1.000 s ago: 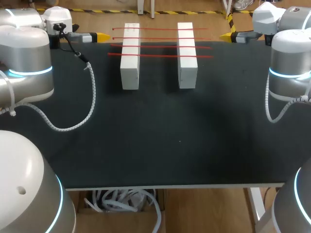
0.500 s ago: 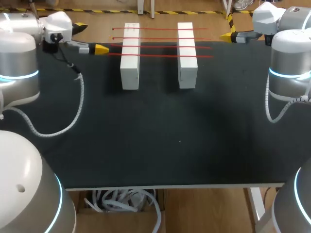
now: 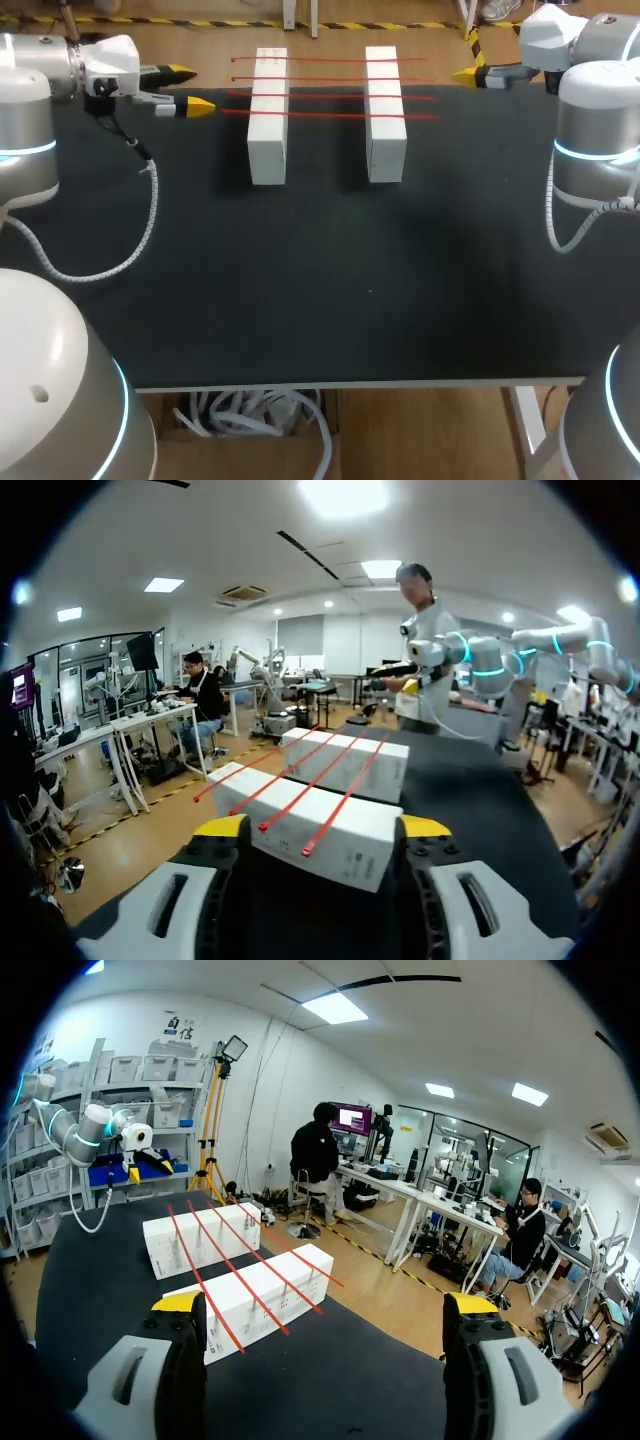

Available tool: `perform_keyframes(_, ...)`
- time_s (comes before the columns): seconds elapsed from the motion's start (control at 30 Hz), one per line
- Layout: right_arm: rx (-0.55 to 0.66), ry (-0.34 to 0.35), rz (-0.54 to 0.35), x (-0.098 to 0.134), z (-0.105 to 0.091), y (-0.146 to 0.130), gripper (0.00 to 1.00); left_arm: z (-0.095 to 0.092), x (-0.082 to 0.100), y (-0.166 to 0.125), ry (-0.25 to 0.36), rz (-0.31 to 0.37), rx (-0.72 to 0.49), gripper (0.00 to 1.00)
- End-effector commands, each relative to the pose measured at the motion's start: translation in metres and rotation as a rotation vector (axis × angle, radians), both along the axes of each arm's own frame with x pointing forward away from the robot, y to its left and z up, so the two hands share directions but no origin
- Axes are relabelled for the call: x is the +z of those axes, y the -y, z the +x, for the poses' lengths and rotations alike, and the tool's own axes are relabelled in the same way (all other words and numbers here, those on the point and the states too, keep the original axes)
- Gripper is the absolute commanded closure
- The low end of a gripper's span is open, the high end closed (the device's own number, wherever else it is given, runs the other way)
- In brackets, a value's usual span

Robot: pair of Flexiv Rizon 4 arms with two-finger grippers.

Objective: Grab the tape and strap the tape.

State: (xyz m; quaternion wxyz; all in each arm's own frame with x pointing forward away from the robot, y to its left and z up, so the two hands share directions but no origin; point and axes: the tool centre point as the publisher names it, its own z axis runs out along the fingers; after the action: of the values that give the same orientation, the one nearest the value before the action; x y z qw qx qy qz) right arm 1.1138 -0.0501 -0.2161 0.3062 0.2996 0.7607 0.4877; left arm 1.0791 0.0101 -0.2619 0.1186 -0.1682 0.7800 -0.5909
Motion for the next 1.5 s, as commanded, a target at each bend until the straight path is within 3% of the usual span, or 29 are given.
perform_keyframes(0.03,0.0,0.0,0.0,0.0,0.0,0.0,0.0,0.007,-0.01,0.002,-0.004,-0.016,-0.021,0.58)
perform_keyframes(0.27,0.0,0.0,0.0,0.0,0.0,0.0,0.0,0.012,-0.019,0.008,-0.002,-0.054,-0.068,0.57)
perform_keyframes(0.33,0.0,0.0,0.0,0.0,0.0,0.0,0.0,0.013,-0.02,0.011,-0.002,-0.055,-0.083,0.64)
perform_keyframes(0.5,0.0,0.0,0.0,0.0,0.0,0.0,0.0,0.017,-0.023,0.017,0.006,-0.076,-0.125,0.64)
perform_keyframes(0.53,0.0,0.0,0.0,0.0,0.0,0.0,0.0,0.018,-0.024,0.02,0.005,-0.08,-0.127,0.69)
perform_keyframes(0.67,0.0,0.0,0.0,0.0,0.0,0.0,0.0,0.019,-0.028,0.028,0.013,-0.083,-0.188,0.6)
perform_keyframes(0.73,0.0,0.0,0.0,0.0,0.0,0.0,0.0,0.021,-0.028,0.031,0.02,-0.085,-0.206,0.69)
perform_keyframes(0.83,0.0,0.0,0.0,0.0,0.0,0.0,0.0,0.023,-0.03,0.034,0.025,-0.092,-0.222,0.64)
perform_keyframes(0.9,0.0,0.0,0.0,0.0,0.0,0.0,0.0,0.025,-0.032,0.035,0.026,-0.094,-0.229,0.68)
perform_keyframes(1.23,0.0,0.0,0.0,0.0,0.0,0.0,0.0,0.026,-0.042,0.037,0.031,-0.099,-0.264,0.61)
perform_keyframes(1.43,0.0,0.0,0.0,0.0,0.0,0.0,0.0,0.023,-0.051,0.033,0.029,-0.109,-0.269,0.64)
perform_keyframes(1.5,0.0,0.0,0.0,0.0,0.0,0.0,0.0,0.021,-0.052,0.033,0.03,-0.113,-0.269,0.71)
